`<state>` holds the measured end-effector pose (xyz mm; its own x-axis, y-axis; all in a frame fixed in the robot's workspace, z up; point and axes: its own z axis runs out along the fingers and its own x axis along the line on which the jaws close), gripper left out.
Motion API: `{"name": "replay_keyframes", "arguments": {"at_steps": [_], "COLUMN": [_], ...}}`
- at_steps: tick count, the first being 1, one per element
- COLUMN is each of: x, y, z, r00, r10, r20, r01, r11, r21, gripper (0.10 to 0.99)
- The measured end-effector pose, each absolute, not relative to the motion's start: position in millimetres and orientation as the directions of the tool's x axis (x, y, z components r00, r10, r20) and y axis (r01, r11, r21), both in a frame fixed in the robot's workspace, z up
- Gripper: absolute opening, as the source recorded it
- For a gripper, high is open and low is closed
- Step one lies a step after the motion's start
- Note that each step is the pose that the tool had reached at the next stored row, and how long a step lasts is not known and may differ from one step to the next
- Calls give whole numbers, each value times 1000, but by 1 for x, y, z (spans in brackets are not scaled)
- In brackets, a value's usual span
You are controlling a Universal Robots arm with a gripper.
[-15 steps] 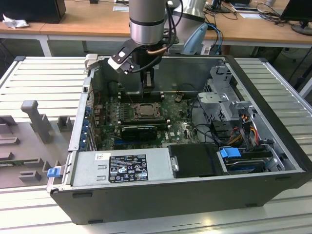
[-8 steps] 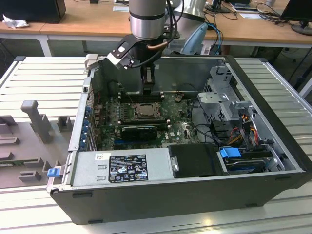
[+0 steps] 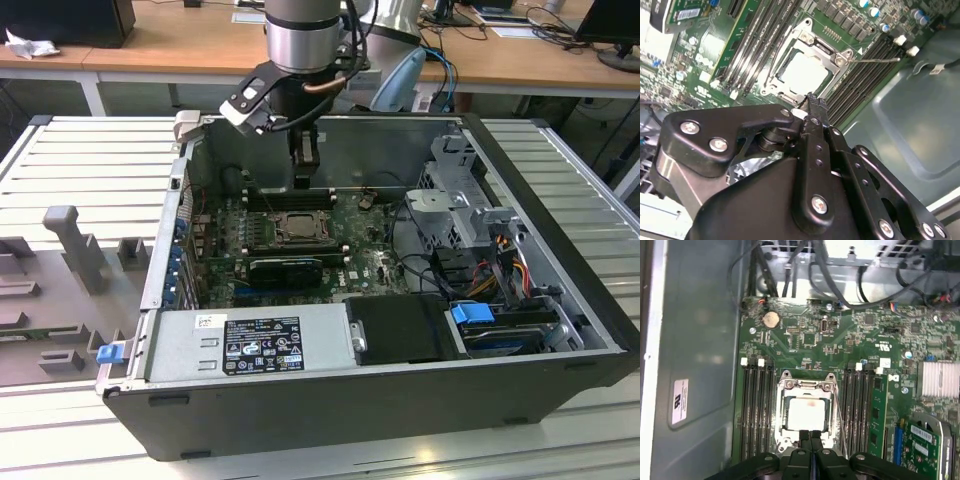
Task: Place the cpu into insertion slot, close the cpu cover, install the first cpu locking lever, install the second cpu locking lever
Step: 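Install the first cpu locking lever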
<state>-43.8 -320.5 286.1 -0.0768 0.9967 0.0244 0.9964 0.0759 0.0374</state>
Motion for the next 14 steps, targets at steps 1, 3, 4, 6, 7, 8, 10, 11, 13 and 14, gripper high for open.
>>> {"name": "replay_keyframes", "arguments": {"at_steps": [1, 3, 4, 6, 7, 8, 10, 11, 13, 14], "x": [-44, -44, -44, -44, -44, -44, -44, -44, -44, -44], "y": [-321, -321, -321, -321, -321, -321, -321, -321, -321, -321], "z": [286, 286, 286, 286, 286, 286, 286, 286, 286, 286], "r00": [-107, -166, -185, -211, -226, -240, -257, -274, -289, -299], "r10": [994, 986, 983, 977, 974, 971, 966, 962, 957, 954], "r20": [24, 24, 24, 24, 24, 24, 24, 24, 24, 24], "r01": [994, 986, 982, 977, 974, 970, 966, 961, 957, 954], "r11": [106, 165, 184, 210, 225, 239, 257, 273, 288, 298], "r21": [37, 37, 37, 37, 37, 37, 37, 37, 37, 37], "gripper": [106, 106, 106, 106, 106, 106, 106, 106, 106, 106]}}
